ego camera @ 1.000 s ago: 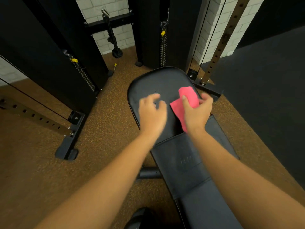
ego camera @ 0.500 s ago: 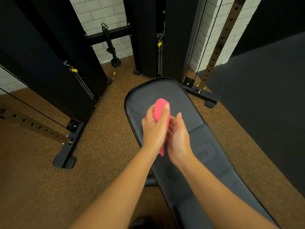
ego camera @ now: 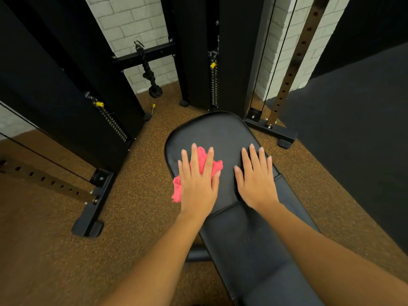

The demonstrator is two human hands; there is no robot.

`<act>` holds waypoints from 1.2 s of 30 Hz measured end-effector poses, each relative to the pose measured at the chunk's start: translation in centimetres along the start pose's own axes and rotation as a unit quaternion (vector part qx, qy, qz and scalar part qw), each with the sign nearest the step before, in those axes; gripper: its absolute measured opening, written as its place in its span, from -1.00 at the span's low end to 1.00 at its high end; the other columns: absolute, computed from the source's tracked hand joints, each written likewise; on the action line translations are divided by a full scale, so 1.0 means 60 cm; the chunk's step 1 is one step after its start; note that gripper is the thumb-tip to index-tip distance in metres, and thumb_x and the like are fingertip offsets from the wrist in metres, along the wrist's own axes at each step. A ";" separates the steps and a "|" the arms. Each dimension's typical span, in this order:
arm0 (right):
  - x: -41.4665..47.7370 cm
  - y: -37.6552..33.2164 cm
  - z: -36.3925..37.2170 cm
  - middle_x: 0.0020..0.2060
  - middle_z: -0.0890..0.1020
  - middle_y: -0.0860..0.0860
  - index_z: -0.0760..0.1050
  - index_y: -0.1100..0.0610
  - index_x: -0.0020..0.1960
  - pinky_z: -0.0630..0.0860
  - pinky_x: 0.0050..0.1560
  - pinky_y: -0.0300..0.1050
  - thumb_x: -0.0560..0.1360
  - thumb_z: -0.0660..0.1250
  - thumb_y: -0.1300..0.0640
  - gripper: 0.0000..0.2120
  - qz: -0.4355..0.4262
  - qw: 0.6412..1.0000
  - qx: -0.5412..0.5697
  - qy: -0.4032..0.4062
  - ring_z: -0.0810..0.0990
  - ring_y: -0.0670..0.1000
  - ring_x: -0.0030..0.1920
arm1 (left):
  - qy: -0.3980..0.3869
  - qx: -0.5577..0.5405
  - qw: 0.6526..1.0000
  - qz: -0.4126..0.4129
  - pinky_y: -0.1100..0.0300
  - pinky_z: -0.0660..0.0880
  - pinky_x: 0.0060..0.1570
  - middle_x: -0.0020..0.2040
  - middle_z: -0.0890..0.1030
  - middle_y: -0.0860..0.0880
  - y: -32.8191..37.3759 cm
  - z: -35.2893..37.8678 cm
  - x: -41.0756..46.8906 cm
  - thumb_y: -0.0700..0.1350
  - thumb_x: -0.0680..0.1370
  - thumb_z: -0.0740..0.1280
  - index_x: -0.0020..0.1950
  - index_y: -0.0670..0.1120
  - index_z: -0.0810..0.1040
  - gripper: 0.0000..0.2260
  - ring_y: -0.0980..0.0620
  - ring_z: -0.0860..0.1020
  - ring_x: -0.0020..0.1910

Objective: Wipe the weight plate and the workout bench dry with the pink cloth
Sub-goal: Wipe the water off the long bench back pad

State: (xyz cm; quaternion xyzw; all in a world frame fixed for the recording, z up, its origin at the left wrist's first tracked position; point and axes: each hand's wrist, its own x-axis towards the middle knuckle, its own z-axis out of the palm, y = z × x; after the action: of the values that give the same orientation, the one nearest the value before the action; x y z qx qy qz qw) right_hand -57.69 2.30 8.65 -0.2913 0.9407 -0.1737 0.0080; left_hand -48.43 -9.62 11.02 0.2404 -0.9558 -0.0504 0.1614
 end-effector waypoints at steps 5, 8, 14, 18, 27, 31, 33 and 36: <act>-0.002 0.011 0.017 0.51 0.10 0.10 0.05 0.13 0.53 -0.14 0.48 0.01 0.59 -0.16 -0.13 -0.42 -0.008 1.000 -0.017 0.012 -0.01 0.13 0.52 | 0.009 0.090 0.987 0.132 -0.20 0.17 0.37 0.45 0.30 -0.19 -0.025 0.027 0.005 0.05 0.60 0.08 0.48 0.03 0.24 -0.56 -0.31 0.22 0.43; -0.002 0.012 0.019 0.51 0.12 0.09 0.06 0.11 0.53 -0.13 0.49 0.00 0.60 -0.13 -0.11 -0.44 -0.005 1.000 -0.013 0.016 0.00 0.11 0.52 | -0.023 0.096 0.981 0.165 -0.19 0.25 0.33 0.37 0.43 -0.15 -0.036 0.029 0.033 0.03 0.57 0.09 0.39 0.00 0.40 -0.60 -0.30 0.32 0.37; -0.003 0.015 0.017 0.52 0.11 0.06 0.06 0.08 0.53 -0.16 0.50 -0.02 0.60 -0.11 -0.10 -0.45 -0.010 1.000 -0.008 0.020 -0.04 0.06 0.52 | -0.039 0.042 0.995 0.080 -0.20 0.37 0.22 0.33 0.47 -0.17 -0.071 0.021 0.152 0.06 0.58 0.07 0.31 -0.05 0.49 -0.60 -0.34 0.37 0.31; -0.003 0.015 0.018 0.51 0.12 0.06 0.07 0.09 0.53 -0.14 0.50 -0.02 0.59 -0.10 -0.10 -0.45 -0.010 1.000 -0.012 0.026 -0.02 0.07 0.52 | -0.032 0.006 0.996 0.089 -0.08 0.31 0.31 0.35 0.45 -0.12 -0.070 0.017 0.145 0.05 0.59 0.07 0.33 -0.07 0.47 -0.60 -0.21 0.38 0.33; -0.004 0.015 0.021 0.50 0.16 0.10 0.12 0.13 0.51 -0.06 0.49 0.03 0.60 -0.04 -0.06 -0.47 -0.014 0.999 -0.009 0.040 0.04 0.11 0.52 | -0.087 -0.036 0.953 0.289 -0.05 0.31 0.34 0.34 0.48 -0.05 -0.042 0.030 0.088 0.07 0.57 0.13 0.32 -0.05 0.48 -0.61 -0.15 0.34 0.39; -0.005 0.015 0.021 0.50 0.15 0.08 0.10 0.11 0.52 -0.11 0.50 0.00 0.59 -0.06 -0.07 -0.47 -0.013 0.999 -0.005 0.039 0.01 0.09 0.52 | -0.082 -0.038 0.971 0.220 -0.07 0.21 0.41 0.34 0.47 -0.11 -0.049 0.036 0.179 0.09 0.57 0.09 0.31 -0.07 0.49 -0.59 -0.15 0.35 0.37; -0.004 0.015 0.021 0.51 0.14 0.07 0.09 0.09 0.52 -0.12 0.50 0.00 0.59 -0.06 -0.07 -0.47 -0.014 0.999 -0.006 0.039 0.00 0.08 0.52 | -0.074 -0.051 0.982 0.168 -0.06 0.20 0.41 0.32 0.47 -0.16 -0.051 0.041 0.216 0.10 0.57 0.07 0.30 -0.10 0.51 -0.55 -0.17 0.36 0.36; -0.003 0.017 0.022 0.51 0.15 0.07 0.09 0.09 0.52 -0.12 0.50 0.00 0.59 -0.06 -0.07 -0.47 -0.013 0.999 -0.006 0.042 0.01 0.08 0.52 | -0.047 -0.064 0.991 0.110 -0.03 0.18 0.39 0.31 0.48 -0.18 -0.031 0.040 0.218 0.03 0.58 0.15 0.28 -0.12 0.52 -0.63 -0.19 0.36 0.35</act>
State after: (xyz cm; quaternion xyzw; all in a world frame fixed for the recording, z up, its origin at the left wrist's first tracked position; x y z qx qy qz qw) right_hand -57.92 2.77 7.08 -0.2958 0.9374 -0.1804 -0.0357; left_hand -59.26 -17.43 12.18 0.1205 -0.9778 -0.1047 0.1360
